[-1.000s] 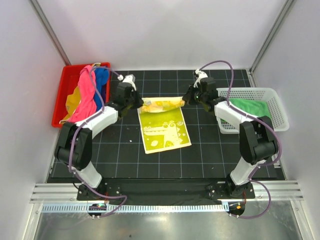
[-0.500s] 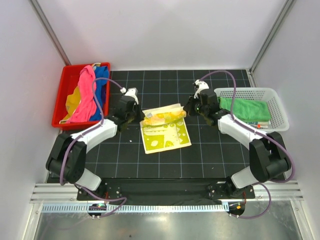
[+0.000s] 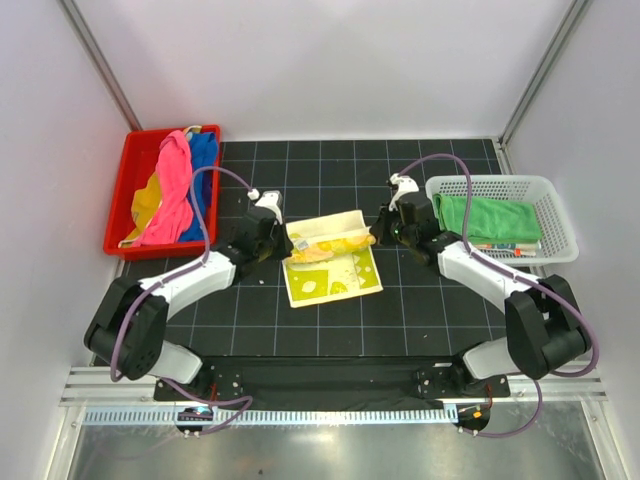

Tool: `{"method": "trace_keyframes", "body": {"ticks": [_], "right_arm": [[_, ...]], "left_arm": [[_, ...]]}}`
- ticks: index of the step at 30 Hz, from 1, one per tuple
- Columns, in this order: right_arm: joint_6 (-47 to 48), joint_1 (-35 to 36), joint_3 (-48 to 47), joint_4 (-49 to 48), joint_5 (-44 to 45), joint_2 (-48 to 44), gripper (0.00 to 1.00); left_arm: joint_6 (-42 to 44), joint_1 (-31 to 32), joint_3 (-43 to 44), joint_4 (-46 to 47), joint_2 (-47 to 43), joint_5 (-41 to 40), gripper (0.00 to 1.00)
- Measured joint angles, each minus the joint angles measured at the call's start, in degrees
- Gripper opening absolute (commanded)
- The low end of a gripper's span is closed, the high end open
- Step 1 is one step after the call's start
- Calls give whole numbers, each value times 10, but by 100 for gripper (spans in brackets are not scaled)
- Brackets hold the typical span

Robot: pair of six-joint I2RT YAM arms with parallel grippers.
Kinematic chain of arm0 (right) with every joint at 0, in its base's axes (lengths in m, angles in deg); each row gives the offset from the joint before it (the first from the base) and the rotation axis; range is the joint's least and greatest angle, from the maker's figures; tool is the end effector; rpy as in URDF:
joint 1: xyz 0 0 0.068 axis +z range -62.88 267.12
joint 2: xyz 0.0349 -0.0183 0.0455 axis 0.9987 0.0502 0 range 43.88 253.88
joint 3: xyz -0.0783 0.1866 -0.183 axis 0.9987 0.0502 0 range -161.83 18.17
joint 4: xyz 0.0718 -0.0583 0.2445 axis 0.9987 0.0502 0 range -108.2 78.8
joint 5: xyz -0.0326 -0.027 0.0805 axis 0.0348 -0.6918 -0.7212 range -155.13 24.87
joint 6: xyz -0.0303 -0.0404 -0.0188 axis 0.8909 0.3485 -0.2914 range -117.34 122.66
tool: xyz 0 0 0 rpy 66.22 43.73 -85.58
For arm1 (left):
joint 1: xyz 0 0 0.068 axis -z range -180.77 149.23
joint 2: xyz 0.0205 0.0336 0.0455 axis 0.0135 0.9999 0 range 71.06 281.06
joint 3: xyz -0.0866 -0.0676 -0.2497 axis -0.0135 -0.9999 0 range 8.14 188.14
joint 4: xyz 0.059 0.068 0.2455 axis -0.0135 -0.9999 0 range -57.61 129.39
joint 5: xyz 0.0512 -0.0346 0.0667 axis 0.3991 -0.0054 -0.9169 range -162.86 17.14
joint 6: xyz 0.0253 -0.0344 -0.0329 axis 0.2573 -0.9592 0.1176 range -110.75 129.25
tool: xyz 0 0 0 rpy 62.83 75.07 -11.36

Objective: Fold and stack the towels
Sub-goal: Fold the towel

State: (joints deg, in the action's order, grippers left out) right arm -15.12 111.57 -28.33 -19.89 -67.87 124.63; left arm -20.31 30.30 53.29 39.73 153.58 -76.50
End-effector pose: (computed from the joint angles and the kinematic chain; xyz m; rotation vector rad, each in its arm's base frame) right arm 0.2781 0.1283 0.2269 -0.1551 2.1717 0.4783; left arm 0.2618 -0.1552 0.2083 -0.0058 2.2644 -0.5071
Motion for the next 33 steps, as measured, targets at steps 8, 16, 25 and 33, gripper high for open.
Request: {"method": "trace_keyframes", "body": {"ticks": [8, 16, 25, 33], "right_arm": [[-6, 10, 22, -2, 2, -20, 1], [-8, 16, 29, 3, 9, -26, 1], [-18, 18, 41, 7, 12, -33, 1], [-32, 27, 47, 16, 13, -33, 1]], "left_arm": [[0, 4, -7, -3, -19, -10, 0], [2, 12, -11, -6, -30, -14, 0], [2, 34, -30, -12, -29, -20, 0], [2, 40, -40, -14, -30, -28, 0]]}}
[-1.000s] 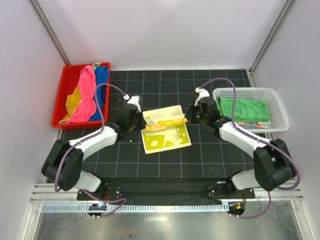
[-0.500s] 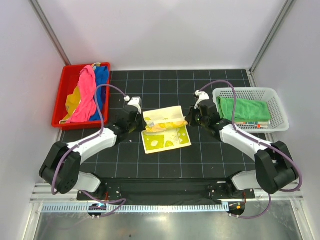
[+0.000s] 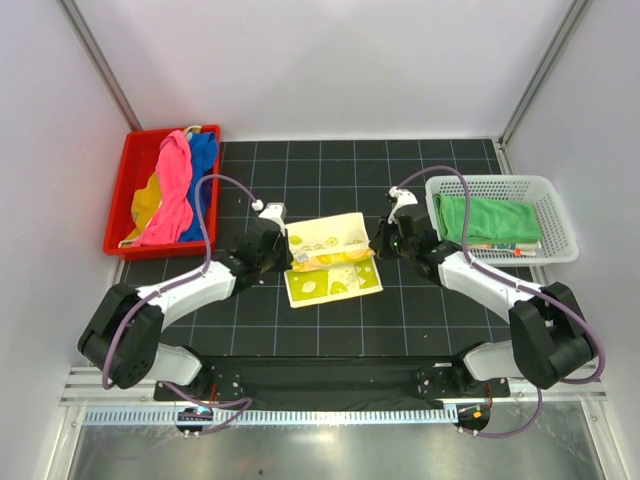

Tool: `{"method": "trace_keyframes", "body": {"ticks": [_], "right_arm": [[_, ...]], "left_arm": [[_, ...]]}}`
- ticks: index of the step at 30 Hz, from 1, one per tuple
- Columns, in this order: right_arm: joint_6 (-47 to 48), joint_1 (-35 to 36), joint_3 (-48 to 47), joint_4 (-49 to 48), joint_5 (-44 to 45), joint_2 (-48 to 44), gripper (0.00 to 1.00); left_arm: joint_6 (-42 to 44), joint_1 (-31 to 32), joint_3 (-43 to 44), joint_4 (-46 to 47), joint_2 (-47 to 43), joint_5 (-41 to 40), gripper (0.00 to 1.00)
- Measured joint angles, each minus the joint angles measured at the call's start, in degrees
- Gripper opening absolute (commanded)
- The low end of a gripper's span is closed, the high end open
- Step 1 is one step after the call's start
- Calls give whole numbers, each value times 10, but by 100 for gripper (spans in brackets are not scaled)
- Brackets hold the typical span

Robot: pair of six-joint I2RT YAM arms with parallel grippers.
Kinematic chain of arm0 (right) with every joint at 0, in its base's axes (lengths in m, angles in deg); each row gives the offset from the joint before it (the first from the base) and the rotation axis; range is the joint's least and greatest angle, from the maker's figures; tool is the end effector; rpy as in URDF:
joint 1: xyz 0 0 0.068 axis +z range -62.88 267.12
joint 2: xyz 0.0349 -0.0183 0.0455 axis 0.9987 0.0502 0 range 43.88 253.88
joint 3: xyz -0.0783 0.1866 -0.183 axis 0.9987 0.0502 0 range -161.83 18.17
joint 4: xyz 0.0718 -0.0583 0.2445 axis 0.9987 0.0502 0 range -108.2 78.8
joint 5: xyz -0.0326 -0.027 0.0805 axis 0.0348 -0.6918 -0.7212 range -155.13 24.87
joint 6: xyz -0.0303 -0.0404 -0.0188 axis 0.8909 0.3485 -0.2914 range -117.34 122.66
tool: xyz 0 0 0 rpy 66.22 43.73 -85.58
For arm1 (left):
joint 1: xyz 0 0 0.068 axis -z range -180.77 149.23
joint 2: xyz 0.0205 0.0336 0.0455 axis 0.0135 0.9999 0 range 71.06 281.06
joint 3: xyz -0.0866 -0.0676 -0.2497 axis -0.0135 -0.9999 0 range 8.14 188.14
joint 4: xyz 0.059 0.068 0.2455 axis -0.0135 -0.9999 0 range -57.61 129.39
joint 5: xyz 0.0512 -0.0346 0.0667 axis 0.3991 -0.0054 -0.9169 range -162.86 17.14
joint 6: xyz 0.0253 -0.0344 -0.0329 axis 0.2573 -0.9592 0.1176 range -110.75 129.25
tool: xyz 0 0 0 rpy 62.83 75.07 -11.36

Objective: Fold and stack the towels
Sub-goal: Fold the towel

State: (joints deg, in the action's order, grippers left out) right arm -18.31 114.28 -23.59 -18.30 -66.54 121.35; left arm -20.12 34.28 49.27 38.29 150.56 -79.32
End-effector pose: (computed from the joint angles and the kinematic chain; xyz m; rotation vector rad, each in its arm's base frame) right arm 0.2539 0.1312 0.2132 -0.1348 2.2326 0.4937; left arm 0.2363 -0.1609 0.1986 0.0529 2.2976 -0.4680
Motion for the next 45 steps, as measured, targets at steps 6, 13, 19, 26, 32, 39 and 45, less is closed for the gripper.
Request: {"method": "trace_keyframes", "body": {"ticks": [6, 13, 19, 26, 32, 39, 45], "right_arm": [[-3, 5, 5, 15, 10, -14, 1], [-16, 7, 19, 19, 14, -16, 1], [-33, 10, 35, 20, 14, -7, 5], [-45, 10, 39, 20, 14, -6, 26], [-49, 10, 45, 24, 15, -6, 41], [-49, 10, 50, 46, 15, -33, 45], [-50, 13, 50, 59, 15, -46, 46]], "left_arm": [[0, 2, -4, -5, -8, 0, 0], [0, 9, -16, -5, -13, 0, 0], [-2, 19, -27, -4, -13, 0, 7], [-2, 33, -31, -5, -6, 0, 15], [-3, 38, -32, -5, -5, 4, 21], [-2, 38, -32, -36, -36, 23, 29], [-2, 38, -32, -70, -87, 66, 31]]}}
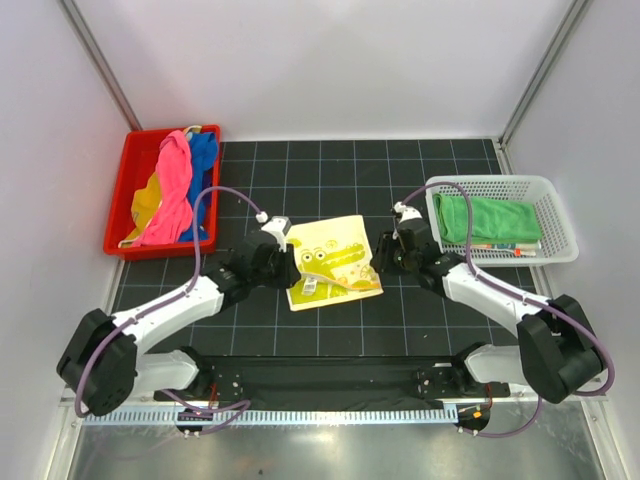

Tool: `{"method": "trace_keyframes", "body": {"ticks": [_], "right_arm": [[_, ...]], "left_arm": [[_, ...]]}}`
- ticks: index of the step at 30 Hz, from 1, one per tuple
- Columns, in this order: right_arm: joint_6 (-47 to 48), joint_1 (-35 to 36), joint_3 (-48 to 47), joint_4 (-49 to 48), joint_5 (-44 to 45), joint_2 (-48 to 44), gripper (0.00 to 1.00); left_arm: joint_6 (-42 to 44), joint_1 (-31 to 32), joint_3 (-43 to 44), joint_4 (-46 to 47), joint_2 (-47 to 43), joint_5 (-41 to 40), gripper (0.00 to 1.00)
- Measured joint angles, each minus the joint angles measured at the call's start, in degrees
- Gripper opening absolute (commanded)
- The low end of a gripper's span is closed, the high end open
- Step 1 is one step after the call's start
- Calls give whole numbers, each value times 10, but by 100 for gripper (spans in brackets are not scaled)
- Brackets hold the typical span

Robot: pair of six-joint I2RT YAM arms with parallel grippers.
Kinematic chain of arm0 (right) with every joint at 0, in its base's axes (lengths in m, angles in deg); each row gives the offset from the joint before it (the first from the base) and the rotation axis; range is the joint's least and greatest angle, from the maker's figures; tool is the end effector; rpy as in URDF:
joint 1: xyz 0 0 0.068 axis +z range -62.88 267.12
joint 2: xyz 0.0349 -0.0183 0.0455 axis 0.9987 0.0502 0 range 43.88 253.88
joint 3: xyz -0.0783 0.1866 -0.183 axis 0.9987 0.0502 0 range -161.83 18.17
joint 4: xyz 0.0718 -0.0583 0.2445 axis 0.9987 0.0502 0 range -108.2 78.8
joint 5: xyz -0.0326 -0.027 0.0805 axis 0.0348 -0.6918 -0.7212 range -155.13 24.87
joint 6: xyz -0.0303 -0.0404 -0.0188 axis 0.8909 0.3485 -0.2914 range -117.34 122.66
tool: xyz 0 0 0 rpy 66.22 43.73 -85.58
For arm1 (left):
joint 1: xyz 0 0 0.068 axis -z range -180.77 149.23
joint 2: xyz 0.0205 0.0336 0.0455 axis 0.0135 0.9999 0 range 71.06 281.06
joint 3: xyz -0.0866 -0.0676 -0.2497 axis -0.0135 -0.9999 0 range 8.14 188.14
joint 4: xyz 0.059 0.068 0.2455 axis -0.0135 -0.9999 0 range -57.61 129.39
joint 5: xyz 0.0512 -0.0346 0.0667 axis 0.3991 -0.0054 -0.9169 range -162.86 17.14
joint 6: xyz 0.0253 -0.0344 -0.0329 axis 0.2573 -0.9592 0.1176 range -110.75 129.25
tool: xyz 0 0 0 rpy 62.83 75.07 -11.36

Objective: Fold and stack the towels
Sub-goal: Fold the towel

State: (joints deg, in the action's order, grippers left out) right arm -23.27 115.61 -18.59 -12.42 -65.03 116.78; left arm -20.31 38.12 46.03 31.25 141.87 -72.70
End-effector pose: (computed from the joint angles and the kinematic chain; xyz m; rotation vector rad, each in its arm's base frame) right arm 0.2261 0.1226 0.1966 -0.0515 2.3508 0.4777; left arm 0.1978 -0.1598 0.2081 0.1942 2.3591 -0.6084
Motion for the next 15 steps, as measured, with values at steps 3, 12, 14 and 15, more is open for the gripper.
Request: {"method": "trace_keyframes", "body": {"ticks": [3, 12, 14, 15], "right_arm": [[-2, 9, 0, 1, 2, 4, 46], [-6, 30, 0, 16, 19, 28, 46], [-6, 32, 0, 21, 24, 31, 46], [-6, 33, 0, 23, 26, 32, 45]], "left_arm": [[0, 0, 0, -14, -28, 19, 32], [-7, 0, 5, -35, -47, 35, 32], [-14, 0, 5, -33, -37, 35, 31], [-16, 0, 5, -31, -28, 35, 30]]}}
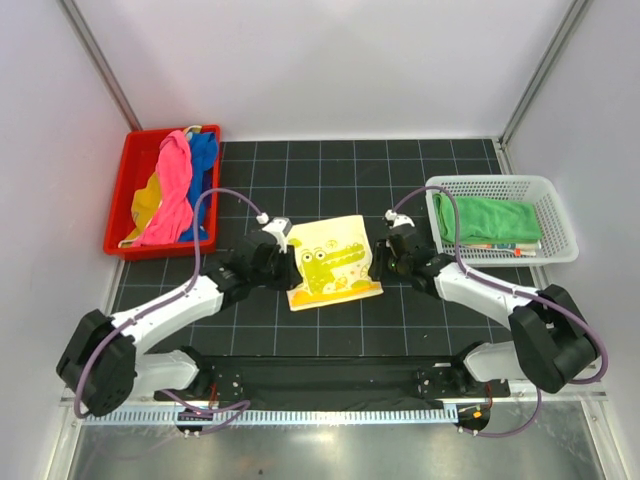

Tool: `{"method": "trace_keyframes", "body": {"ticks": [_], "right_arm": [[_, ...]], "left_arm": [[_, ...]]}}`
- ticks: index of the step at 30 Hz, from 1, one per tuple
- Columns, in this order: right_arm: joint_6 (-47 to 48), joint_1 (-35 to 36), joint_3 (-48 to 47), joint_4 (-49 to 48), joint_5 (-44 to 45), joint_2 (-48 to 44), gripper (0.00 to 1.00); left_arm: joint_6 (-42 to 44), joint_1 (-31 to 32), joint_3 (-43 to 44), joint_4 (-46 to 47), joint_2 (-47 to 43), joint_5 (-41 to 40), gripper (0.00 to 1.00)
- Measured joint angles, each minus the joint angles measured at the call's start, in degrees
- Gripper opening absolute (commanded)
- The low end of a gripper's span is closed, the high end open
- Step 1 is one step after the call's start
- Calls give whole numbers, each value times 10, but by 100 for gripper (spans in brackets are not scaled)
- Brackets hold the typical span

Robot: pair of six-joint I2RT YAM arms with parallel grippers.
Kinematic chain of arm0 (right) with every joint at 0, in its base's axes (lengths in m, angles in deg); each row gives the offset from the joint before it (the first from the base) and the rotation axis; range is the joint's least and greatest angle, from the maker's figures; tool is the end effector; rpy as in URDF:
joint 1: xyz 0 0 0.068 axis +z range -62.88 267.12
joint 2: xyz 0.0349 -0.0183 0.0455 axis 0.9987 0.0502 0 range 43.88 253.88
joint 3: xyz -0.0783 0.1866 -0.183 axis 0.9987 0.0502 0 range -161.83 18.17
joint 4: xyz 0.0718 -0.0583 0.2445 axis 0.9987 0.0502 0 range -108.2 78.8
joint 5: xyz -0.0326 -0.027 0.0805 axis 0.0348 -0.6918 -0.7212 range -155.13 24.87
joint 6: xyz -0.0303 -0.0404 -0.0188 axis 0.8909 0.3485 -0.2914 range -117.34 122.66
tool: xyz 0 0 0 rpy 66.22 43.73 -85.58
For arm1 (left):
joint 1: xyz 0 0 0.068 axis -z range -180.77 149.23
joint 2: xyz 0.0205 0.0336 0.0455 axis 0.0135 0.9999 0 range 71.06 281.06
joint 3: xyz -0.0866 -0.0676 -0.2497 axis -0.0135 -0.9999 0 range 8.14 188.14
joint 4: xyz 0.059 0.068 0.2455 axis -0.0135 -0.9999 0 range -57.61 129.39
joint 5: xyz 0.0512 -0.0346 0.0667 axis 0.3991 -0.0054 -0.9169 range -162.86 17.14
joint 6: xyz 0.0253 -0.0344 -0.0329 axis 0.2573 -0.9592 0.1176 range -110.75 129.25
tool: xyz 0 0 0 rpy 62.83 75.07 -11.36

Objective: Fold and stack the towels
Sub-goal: Fold the towel

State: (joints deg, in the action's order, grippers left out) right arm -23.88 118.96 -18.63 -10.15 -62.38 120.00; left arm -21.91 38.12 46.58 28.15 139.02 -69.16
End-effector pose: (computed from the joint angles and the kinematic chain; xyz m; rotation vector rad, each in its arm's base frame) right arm 0.2205 0.1349 0.1804 -0.0898 2.4366 0.4128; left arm 0.1906 -0.1568 0.2183 0.1961 2.3756 -0.6897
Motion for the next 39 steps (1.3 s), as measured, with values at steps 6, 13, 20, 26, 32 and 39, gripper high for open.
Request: {"method": "trace_keyframes", "body": {"ticks": [6, 13, 20, 26, 32, 39], "right_arm": [[-2, 11, 0, 10, 14, 6, 45], [-12, 22, 5, 12, 27, 19, 44], [-28, 53, 24, 14, 43, 28, 42], [-52, 81, 28, 12, 55, 24, 41], [-79, 143, 38, 27, 62, -1, 41], [-85, 152, 36, 81, 92, -64, 47]], "left_arm": [[-17, 1, -3, 34, 78, 9, 27], [-36, 9, -23, 59, 139, 11, 25], [-44, 10, -24, 56, 143, -19, 23], [-44, 12, -23, 41, 138, -58, 23], [-44, 12, -22, 19, 130, -88, 22], [-44, 12, -21, -22, 96, -92, 28]]}}
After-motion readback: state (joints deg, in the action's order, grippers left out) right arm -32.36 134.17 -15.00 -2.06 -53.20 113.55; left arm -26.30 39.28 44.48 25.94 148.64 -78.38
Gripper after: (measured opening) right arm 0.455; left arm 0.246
